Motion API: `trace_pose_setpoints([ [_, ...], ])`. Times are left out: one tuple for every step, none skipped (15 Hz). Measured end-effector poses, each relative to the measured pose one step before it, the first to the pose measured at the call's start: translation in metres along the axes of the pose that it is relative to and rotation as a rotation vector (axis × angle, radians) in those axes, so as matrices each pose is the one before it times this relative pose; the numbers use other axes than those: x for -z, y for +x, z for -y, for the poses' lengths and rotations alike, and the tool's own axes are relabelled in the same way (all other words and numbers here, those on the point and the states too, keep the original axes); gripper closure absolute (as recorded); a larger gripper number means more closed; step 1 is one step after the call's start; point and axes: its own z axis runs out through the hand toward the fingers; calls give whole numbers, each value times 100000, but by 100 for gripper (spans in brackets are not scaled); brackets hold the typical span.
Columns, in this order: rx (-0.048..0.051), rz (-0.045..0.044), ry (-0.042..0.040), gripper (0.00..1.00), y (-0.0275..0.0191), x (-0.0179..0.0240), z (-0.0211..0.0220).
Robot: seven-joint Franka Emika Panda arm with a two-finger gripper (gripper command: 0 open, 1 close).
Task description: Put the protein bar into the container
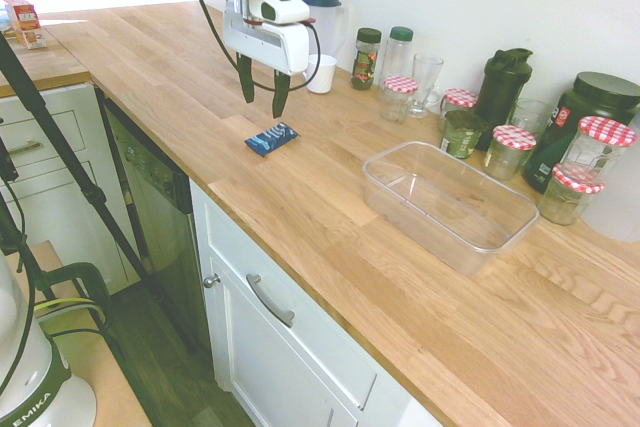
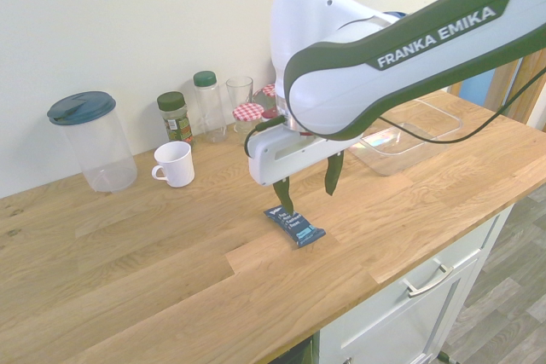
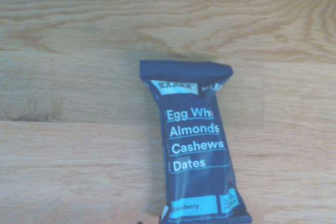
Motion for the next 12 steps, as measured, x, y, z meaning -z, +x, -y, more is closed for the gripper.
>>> trace_pose_setpoints([
  [-22,1242,-948,0,305,-852,380],
  [394,1095,-939,0,368,-812,318],
  [1811,981,-879,0,353,-845,230],
  [2266,915,-948,0,208,-843,138],
  [1701,693,-670,0,126,-661,145],
  [1243,433,-428,0,27,-442,131],
  [871,141,-32,0,-51,-199,236],
  [830,56,56,0,-132,-106,308],
  [675,44,-35,0,-127,-82,237],
  [548,180,-189,0,-91,-175,189],
  [291,191,-397,0,22,-279,124],
  [11,159,-230,0,110,-212,125],
])
